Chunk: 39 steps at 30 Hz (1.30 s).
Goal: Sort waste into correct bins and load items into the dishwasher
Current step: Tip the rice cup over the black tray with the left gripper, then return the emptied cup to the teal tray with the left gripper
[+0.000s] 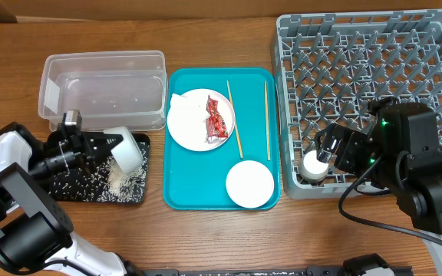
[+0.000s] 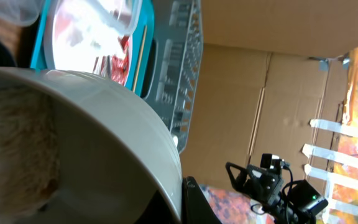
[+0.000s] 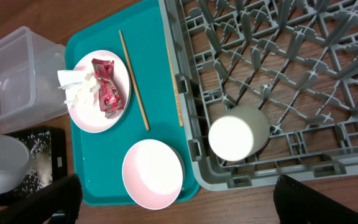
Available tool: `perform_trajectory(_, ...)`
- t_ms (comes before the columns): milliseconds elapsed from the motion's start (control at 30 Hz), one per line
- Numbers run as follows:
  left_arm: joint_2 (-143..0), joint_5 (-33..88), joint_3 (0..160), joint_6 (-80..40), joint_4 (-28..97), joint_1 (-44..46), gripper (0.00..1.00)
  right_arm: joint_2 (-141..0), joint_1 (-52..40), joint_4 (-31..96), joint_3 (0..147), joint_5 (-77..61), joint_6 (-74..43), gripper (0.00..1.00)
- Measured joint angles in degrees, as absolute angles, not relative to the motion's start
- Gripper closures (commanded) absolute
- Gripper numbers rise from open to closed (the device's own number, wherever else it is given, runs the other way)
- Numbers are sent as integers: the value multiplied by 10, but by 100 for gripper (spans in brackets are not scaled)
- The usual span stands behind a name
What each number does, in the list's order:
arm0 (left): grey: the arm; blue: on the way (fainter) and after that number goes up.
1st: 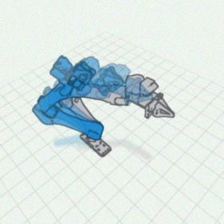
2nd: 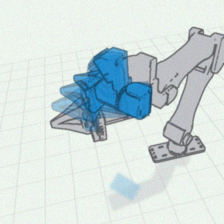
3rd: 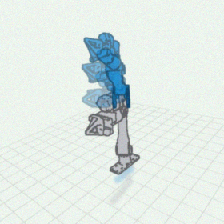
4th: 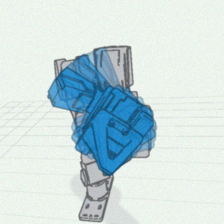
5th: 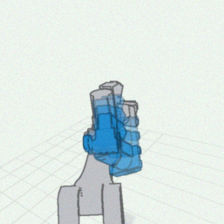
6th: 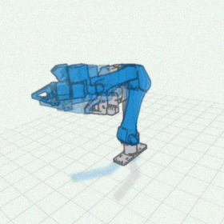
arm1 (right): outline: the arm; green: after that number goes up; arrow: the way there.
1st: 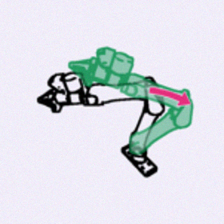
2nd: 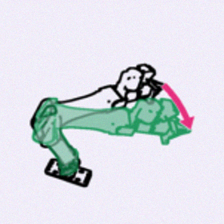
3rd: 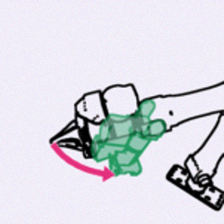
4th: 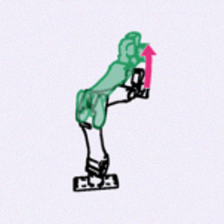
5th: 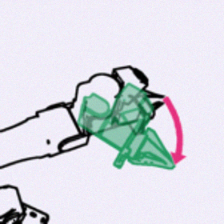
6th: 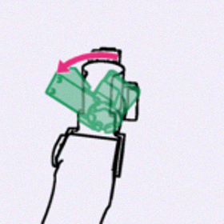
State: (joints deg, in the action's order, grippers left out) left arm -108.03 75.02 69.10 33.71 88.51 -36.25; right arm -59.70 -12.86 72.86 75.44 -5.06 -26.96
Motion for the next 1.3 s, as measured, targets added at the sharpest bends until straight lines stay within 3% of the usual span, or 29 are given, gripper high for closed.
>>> perform_trajectory(300,-1082,754,691,357,815,-369,96,-597,-129,730,754,-50,-270,0)
perform_trajectory(433,-1089,788,690,432,953,-366,96,-597,-129,731,754,-51,-270,0)
perform_trajectory(633,-1096,804,691,450,921,-360,96,-597,-129,731,754,-51,-269,0)
perform_trajectory(967,-1097,781,695,448,922,-360,96,-597,-129,732,754,-51,-270,0)
perform_trajectory(1300,-1075,696,699,358,908,-332,96,-597,-129,732,754,-51,-270,0)
